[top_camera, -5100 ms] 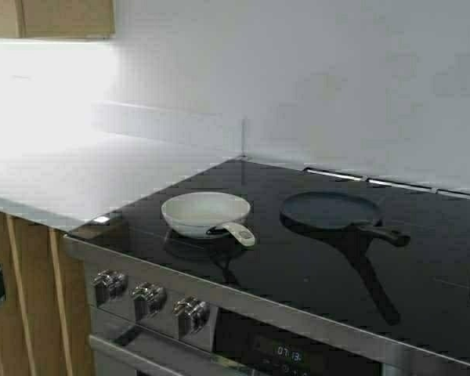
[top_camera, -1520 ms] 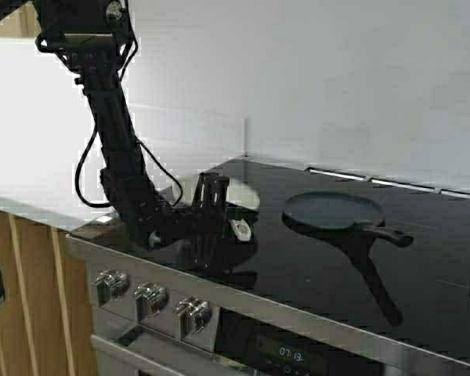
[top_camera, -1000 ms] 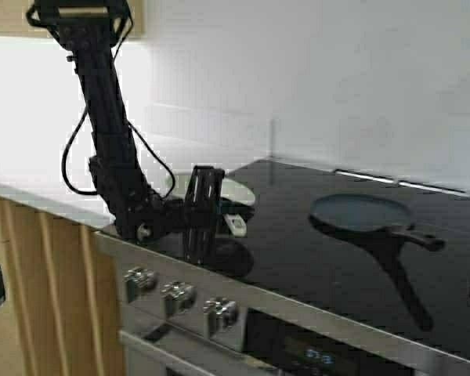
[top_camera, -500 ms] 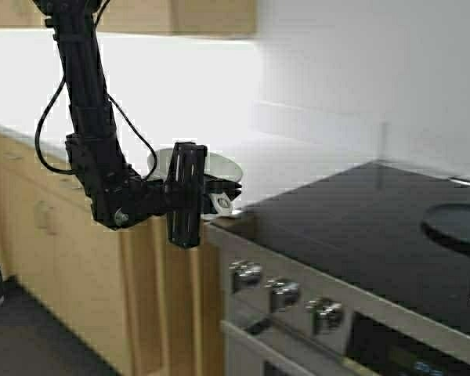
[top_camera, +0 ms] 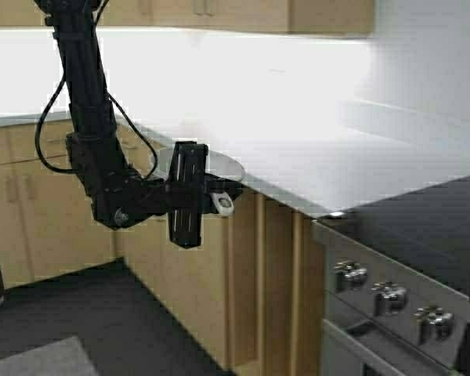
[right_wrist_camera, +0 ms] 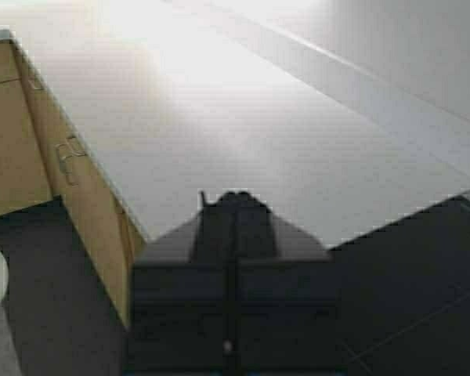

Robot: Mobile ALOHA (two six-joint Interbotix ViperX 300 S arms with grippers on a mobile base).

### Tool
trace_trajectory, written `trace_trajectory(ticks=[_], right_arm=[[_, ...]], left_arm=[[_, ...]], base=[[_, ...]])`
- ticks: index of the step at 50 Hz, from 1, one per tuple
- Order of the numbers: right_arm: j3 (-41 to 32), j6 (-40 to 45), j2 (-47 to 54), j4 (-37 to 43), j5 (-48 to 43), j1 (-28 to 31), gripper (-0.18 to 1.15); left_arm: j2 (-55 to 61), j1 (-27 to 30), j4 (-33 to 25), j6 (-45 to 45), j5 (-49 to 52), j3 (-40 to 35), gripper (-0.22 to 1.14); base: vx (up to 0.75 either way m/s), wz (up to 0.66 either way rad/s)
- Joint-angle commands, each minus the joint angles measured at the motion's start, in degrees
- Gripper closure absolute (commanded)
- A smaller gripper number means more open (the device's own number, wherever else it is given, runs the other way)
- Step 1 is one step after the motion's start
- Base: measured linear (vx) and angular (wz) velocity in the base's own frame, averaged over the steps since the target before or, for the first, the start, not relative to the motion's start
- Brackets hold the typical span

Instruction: Wash the pan

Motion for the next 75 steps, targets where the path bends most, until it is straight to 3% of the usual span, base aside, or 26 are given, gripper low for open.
trace_trajectory(ticks=[1, 14, 75], right_arm=[[-0.4, -0.2, 0.2, -0.1, -0.2, 0.1, 0.92], [0.0, -0.4, -0.2, -0.1, -0.2, 0.1, 0.92], [-0.2, -0.2, 0.4, -0.1, -0.2, 0.1, 0.91]], left_arm=[[-3.7, 0.2, 0.5, 1.1, -1.1, 0.4, 0.89], [-3.9, 0.2, 3.5, 1.1, -1.1, 1.4, 0.89], [-6.4, 0.3, 3.8, 1.8, -3.6, 5.4, 0.89]], base=[[-0.05, 0.52], [-0.06, 0.54], [-0.04, 0.45]])
